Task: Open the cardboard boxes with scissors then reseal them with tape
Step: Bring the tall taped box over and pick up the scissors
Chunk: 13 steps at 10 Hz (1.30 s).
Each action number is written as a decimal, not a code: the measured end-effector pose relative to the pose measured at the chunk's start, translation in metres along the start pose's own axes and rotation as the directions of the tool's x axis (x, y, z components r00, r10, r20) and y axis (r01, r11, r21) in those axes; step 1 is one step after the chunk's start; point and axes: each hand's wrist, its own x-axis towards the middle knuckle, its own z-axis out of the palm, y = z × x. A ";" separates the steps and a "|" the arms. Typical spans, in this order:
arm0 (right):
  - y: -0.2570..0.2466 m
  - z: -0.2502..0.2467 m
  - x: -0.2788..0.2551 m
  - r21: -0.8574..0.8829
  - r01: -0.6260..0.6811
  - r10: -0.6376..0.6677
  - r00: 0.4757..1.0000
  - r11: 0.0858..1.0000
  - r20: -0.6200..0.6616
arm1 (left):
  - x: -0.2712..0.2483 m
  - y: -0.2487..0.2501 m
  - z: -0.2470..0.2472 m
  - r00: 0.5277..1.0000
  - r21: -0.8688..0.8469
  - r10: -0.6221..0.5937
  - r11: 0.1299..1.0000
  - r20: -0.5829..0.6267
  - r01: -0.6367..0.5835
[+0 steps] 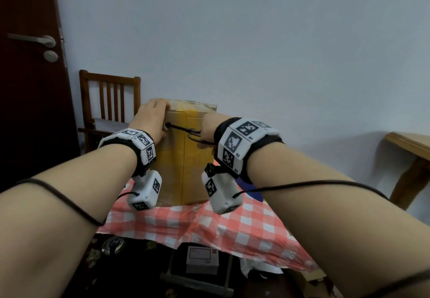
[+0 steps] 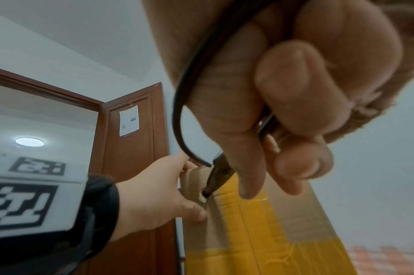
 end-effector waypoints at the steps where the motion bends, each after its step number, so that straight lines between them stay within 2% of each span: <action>1: 0.022 -0.004 0.019 0.043 -0.066 0.067 0.998 0.997 -0.018 | 0.000 -0.001 0.001 1.000 -0.010 0.007 1.000 -0.007 -0.007; 2: 0.048 0.009 0.021 0.222 -0.073 0.069 0.997 0.972 0.028 | 0.000 -0.001 0.000 1.000 -0.021 0.012 1.000 -0.005 -0.012; 3: 0.072 0.035 0.014 0.314 -0.057 0.013 0.990 0.948 0.142 | -0.001 -0.002 0.000 1.000 -0.019 0.015 1.000 -0.003 -0.015; 4: 0.091 0.068 0.000 0.602 -0.115 0.067 0.993 0.790 0.101 | -0.002 -0.002 0.000 1.000 -0.025 0.023 0.999 -0.009 -0.023; 5: 0.105 0.101 -0.001 0.832 -0.203 0.286 0.957 0.517 0.056 | -0.001 -0.003 -0.001 1.000 -0.024 0.028 0.999 -0.013 -0.029; 7: 0.093 0.150 -0.007 0.957 -0.250 0.491 0.858 0.148 0.148 | -0.005 -0.005 0.002 0.998 -0.035 0.051 0.998 -0.037 -0.052; 8: 0.091 0.170 0.004 0.870 -0.375 0.584 0.801 0.320 0.130 | -0.006 -0.006 0.002 0.997 -0.023 0.063 0.998 -0.041 -0.064; 9: 0.090 0.176 0.012 0.705 -0.506 0.556 0.810 0.498 0.189 | -0.006 -0.007 0.002 0.996 -0.005 0.073 0.997 -0.052 -0.074; 10: 0.089 0.183 0.019 0.533 -0.549 0.511 0.827 0.644 0.233 | -0.003 -0.006 0.002 0.994 -0.001 0.068 0.998 -0.087 -0.068; 11: 0.086 0.187 0.024 0.414 -0.531 0.485 0.846 0.739 0.220 | -0.001 -0.006 0.000 0.995 -0.005 0.066 0.998 -0.080 -0.066; 12: 0.079 0.179 0.028 0.321 -0.451 0.404 0.891 0.833 0.206 | -0.003 -0.010 -0.003 0.998 -0.011 0.066 0.998 -0.022 -0.066; 13: 0.073 0.161 0.033 0.442 -0.317 0.369 0.929 0.839 -0.033 | -0.004 -0.015 -0.004 0.998 -0.021 0.052 0.998 0.027 -0.051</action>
